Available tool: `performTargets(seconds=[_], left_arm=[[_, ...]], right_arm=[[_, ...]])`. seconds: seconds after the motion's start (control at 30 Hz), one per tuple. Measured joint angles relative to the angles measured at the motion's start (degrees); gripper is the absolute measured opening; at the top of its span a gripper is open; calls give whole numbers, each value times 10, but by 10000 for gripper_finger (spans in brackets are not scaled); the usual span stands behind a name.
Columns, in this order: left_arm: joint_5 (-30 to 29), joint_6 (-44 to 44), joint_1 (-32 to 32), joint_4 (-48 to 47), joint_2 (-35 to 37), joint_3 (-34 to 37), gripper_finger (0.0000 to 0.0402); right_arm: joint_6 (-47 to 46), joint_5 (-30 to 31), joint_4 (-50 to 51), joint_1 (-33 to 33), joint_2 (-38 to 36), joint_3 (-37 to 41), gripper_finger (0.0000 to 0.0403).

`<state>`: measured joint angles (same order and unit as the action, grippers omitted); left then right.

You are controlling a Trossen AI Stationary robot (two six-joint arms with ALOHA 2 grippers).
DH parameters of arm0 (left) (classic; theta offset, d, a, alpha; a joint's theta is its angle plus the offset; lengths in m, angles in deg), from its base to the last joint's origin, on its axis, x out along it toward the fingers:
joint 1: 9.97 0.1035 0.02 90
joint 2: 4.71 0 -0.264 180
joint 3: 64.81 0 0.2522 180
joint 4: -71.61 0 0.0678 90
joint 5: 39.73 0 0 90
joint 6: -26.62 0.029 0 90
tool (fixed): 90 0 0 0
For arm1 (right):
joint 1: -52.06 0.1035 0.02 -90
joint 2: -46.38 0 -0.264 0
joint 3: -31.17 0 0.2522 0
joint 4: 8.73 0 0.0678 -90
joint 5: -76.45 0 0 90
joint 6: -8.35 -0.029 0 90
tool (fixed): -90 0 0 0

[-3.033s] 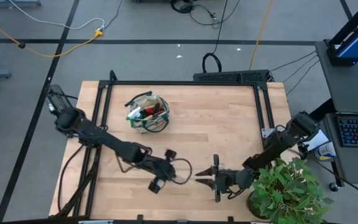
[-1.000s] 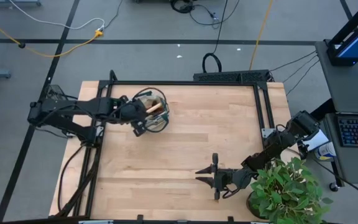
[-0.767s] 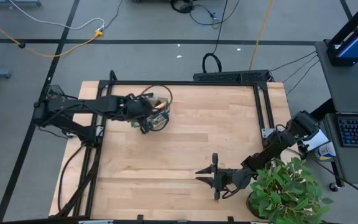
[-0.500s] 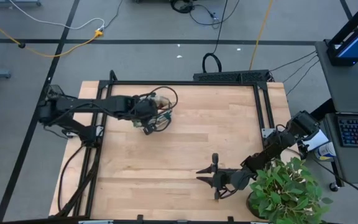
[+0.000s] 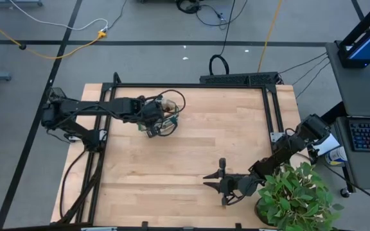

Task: Pick & Place Garden tools in Gardening bag
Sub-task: Put the trowel into the gardening bag

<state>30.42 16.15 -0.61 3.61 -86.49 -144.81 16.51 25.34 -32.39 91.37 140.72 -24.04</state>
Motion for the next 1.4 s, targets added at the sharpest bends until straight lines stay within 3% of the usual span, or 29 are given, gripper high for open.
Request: performTargets(seconds=[0.13,0.33,0.6,0.87,1.03,1.17,1.3,1.4], left_arm=[[12,18,0,0,0,0,106],[94,14,0,-29,-7,0,108],[-39,34,1,-73,12,-2,108],[-37,56,-5,-65,41,-18,108],[17,52,0,-56,42,-19,108],[33,45,1,-55,37,-19,80],[38,43,1,-55,38,-19,15],[62,35,7,-55,38,-19,11]], right_arm=[[0,0,0,0,0,0,86],[17,0,0,-1,0,0,86],[76,0,2,-27,0,0,86],[71,-29,8,-83,0,0,86],[80,-73,0,-111,0,0,86],[78,-93,-7,-127,0,0,86],[77,-107,-9,-135,0,0,86],[78,-109,-11,-138,0,0,86]])
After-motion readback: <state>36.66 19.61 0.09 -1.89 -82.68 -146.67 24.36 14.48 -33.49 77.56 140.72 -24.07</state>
